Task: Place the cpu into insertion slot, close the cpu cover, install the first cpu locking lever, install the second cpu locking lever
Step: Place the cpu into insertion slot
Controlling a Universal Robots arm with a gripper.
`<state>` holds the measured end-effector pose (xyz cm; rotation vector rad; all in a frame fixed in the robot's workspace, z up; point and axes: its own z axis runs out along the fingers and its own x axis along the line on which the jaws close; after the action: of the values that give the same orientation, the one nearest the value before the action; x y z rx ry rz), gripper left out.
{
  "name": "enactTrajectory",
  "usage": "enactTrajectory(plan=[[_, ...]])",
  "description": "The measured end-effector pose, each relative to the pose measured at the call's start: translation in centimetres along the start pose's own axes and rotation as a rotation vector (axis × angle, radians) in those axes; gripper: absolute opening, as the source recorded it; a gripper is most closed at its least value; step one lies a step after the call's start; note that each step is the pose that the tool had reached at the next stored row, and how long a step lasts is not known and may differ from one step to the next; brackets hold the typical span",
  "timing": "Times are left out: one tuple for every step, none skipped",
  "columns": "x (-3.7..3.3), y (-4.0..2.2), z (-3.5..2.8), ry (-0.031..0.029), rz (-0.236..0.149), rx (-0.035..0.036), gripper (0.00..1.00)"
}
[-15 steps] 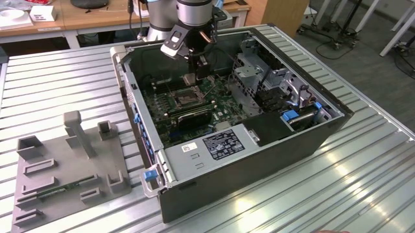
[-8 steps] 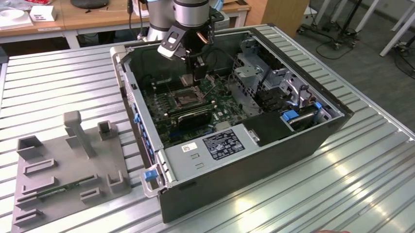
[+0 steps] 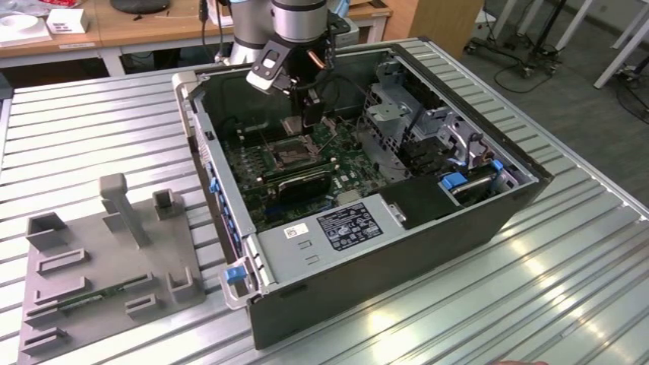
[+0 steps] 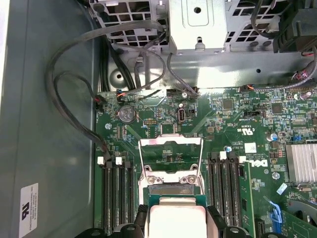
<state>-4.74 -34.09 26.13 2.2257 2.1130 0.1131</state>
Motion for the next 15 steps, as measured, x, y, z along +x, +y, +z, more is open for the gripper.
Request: enactTrajectory(plan=[[0.0, 0.0, 0.0, 0.0, 0.0, 0.0005, 0.54], [0.0, 0.0, 0.03, 0.0005, 0.0, 0.0018, 0.54], [0.0, 0.0, 0.06, 0.0013, 0.0, 0.0058, 0.54], [0.0, -0.01, 0.08, 0.0014, 0.0, 0.0111, 0.54], [0.0, -0.01, 0.1, 0.0016, 0.0, 0.0161, 0.54], [0.0, -0.01, 0.1, 0.0015, 0.0, 0.0174, 0.54], [0.0, -0.01, 0.1, 0.0016, 0.0, 0.0174, 0.54], [0.0, -0.01, 0.1, 0.0015, 0.0, 0.0175, 0.54], [0.0, -0.01, 0.11, 0.0016, 0.0, 0.0175, 0.54], [0.0, -0.01, 0.11, 0.0016, 0.0, 0.0174, 0.54], [0.0, -0.01, 0.11, 0.0017, 0.0, 0.0174, 0.54], [0.0, -0.01, 0.11, 0.0018, -0.001, 0.0174, 0.54], [0.0, -0.02, 0.13, 0.0023, -0.006, 0.0175, 0.54], [0.0, -0.02, 0.15, 0.0037, -0.017, 0.0174, 0.54], [0.0, -0.02, 0.18, 0.005, -0.029, 0.0175, 0.54]])
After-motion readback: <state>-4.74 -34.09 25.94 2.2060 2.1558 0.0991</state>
